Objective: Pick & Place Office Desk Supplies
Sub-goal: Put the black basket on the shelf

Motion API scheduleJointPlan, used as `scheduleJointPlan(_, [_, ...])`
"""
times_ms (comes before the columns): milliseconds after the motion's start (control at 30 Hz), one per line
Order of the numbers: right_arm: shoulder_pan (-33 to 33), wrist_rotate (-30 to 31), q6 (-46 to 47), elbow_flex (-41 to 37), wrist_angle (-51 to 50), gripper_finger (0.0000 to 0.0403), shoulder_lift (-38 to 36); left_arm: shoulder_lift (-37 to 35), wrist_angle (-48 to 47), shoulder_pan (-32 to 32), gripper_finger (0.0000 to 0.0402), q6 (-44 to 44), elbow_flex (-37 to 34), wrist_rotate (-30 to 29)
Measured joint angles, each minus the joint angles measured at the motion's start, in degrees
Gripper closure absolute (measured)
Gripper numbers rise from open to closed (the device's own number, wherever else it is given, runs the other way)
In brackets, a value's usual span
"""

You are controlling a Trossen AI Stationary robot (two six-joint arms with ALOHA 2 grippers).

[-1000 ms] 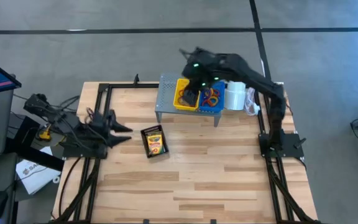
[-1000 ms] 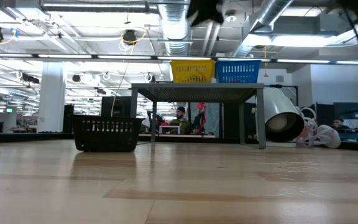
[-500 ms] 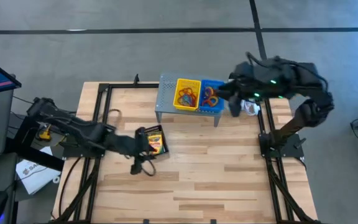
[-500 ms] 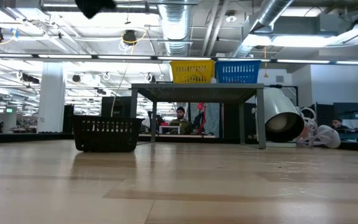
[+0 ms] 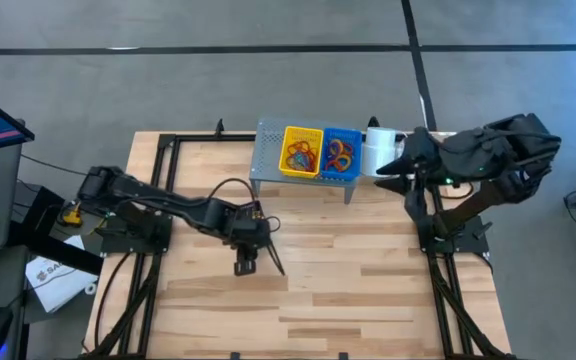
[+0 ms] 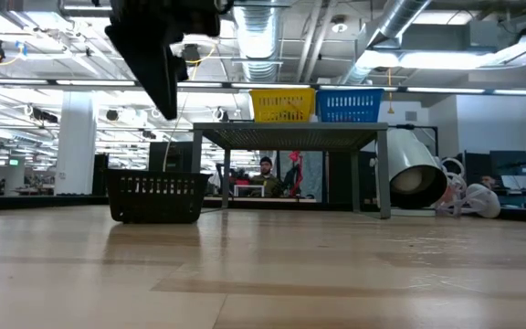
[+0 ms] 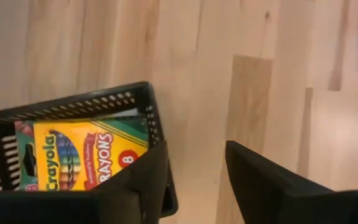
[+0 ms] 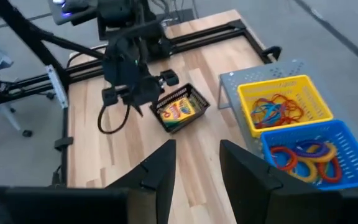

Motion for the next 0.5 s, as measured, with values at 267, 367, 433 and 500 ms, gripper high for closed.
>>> scheduleJointPlan(267, [1.8, 3.9, -0.5, 0.0, -0.1, 0.0282, -2.6, 0.6, -1.1, 3.5, 0.0176, 0.0, 0.0, 0.3])
scheduleJointPlan(367, [1.9, 4.1, -0.9, 0.0, -0.1, 0.0282, -3.5, 1.0, 0.4, 3.7, 0.0162, 0.0, -0.5, 0.3])
scheduleJointPlan(433, [1.8, 4.1, -1.1, 0.0, -0.1, 0.0282, -4.1, 1.4, 0.3, 3.3, 0.0159, 0.0, -1.5, 0.3])
scheduleJointPlan(500, [1.8, 4.1, -1.2, 0.0, -0.1, 0.0282, -4.7, 2.5, 2.2, 2.6, 0.016, -0.2, -2.0, 0.3])
